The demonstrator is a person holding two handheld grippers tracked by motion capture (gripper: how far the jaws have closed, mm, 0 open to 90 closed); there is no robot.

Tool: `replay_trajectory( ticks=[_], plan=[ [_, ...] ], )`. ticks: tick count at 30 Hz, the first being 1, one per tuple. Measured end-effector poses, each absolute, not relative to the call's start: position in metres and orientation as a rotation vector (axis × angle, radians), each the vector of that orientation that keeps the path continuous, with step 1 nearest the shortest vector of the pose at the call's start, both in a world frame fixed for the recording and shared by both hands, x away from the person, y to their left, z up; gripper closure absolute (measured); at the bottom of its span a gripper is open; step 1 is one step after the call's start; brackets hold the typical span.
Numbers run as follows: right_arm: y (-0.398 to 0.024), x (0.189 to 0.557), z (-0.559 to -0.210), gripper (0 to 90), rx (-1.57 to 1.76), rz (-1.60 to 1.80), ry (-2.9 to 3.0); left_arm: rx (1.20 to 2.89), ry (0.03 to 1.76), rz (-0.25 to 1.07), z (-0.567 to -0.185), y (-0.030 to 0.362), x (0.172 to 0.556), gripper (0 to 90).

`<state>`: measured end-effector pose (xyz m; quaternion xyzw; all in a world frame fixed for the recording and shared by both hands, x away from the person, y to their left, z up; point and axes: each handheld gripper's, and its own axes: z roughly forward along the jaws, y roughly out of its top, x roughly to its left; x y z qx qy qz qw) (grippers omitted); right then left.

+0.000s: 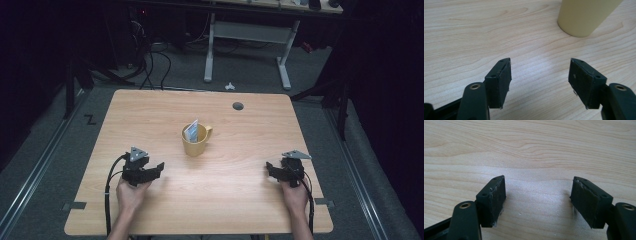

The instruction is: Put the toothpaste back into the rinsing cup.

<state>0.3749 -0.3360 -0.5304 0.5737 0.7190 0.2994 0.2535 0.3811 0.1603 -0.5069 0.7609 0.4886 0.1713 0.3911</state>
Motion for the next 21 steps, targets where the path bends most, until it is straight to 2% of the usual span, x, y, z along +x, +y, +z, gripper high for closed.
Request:
replay_trajectory(
  ticks=[21],
  plan=[
    [-0.336,0.375,-0.53,28.3,1.56,0.814,1.954,1.962,1.284,0.477,-0.52,0.155,0.393,36.2]
  ],
)
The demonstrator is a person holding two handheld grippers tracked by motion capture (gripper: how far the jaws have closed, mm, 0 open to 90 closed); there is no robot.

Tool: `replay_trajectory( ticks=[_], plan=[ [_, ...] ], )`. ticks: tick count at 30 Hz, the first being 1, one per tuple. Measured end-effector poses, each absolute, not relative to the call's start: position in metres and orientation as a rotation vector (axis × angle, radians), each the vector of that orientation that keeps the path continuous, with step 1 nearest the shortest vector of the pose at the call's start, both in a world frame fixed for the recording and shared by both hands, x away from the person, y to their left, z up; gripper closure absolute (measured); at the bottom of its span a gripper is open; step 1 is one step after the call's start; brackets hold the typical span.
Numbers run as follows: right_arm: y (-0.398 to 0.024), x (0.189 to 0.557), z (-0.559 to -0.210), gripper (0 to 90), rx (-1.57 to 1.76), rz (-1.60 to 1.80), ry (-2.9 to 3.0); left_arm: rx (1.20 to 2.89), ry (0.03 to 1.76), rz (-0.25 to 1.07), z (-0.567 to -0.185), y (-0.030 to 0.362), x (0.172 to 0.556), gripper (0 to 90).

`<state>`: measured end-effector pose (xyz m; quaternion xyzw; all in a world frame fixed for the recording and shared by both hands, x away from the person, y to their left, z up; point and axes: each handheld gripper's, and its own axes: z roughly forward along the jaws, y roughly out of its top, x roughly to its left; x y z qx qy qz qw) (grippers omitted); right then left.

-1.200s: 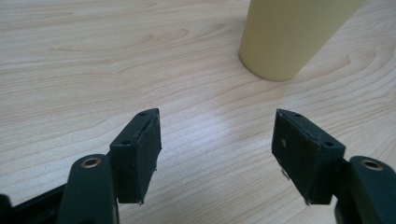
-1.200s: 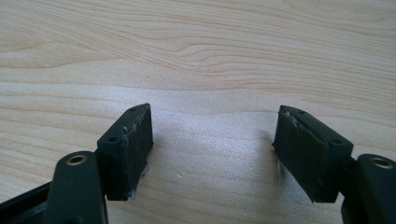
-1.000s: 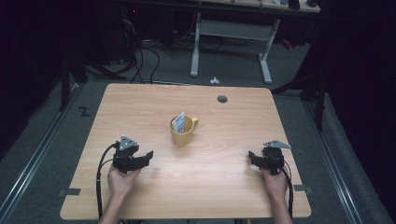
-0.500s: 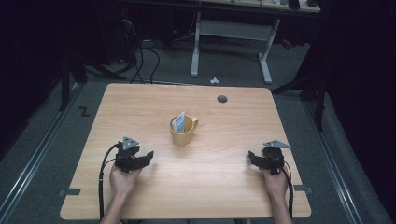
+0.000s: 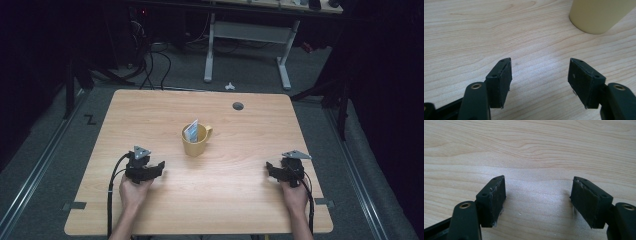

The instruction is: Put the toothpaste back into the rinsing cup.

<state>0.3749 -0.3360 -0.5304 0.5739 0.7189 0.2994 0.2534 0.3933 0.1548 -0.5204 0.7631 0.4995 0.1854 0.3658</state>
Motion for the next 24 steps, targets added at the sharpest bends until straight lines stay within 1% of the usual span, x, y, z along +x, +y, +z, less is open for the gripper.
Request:
replay_trajectory(
  ticks=[24],
  plan=[
    [-0.336,0.375,-0.53,28.3,1.56,0.812,1.955,2.008,1.308,0.538,-0.532,0.15,0.397,36.3]
  ],
)
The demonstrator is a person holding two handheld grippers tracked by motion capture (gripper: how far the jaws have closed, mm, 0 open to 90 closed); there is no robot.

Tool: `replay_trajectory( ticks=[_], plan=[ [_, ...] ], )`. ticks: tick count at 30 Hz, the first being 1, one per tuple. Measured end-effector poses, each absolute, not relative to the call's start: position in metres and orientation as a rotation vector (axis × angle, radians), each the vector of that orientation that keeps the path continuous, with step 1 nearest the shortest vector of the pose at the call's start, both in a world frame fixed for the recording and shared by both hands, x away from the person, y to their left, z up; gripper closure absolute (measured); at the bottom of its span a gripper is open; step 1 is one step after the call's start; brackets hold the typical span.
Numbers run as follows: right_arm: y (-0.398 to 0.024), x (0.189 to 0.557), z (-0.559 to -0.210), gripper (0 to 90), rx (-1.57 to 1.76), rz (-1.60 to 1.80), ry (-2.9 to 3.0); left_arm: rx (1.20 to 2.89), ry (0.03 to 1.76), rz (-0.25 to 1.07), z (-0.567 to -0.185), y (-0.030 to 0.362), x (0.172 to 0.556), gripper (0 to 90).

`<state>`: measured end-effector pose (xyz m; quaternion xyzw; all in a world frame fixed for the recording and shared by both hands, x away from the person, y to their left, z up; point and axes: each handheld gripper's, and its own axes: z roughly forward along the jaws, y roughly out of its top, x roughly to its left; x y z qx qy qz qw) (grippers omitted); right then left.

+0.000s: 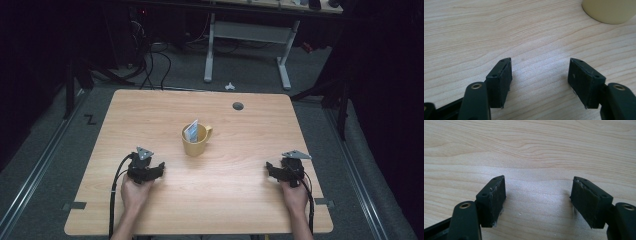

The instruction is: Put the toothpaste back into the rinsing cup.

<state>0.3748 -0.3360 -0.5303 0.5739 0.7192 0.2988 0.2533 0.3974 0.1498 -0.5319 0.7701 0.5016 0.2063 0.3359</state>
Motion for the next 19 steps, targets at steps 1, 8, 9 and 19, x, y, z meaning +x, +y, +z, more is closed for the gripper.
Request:
replay_trajectory(
  ticks=[1,8,9,19],
  plan=[
    [-0.336,0.3748,-0.5303,28.3,1.56,0.812,1.955,2.005,1.301,0.552,-0.5331,0.1495,0.3969,36.1],
    [-0.336,0.3748,-0.5304,28.3,1.56,0.814,1.954,1.986,1.29,0.566,-0.5358,0.15,0.3955,34.0],
    [-0.336,0.3748,-0.5304,28.3,1.559,0.814,1.954,1.987,1.289,0.564,-0.5357,0.1499,0.3955,33.6],
    [-0.3359,0.3748,-0.5305,28.3,1.559,0.814,1.954,1.99,1.286,0.561,-0.5359,0.1498,0.3956,31.4]
  ],
)
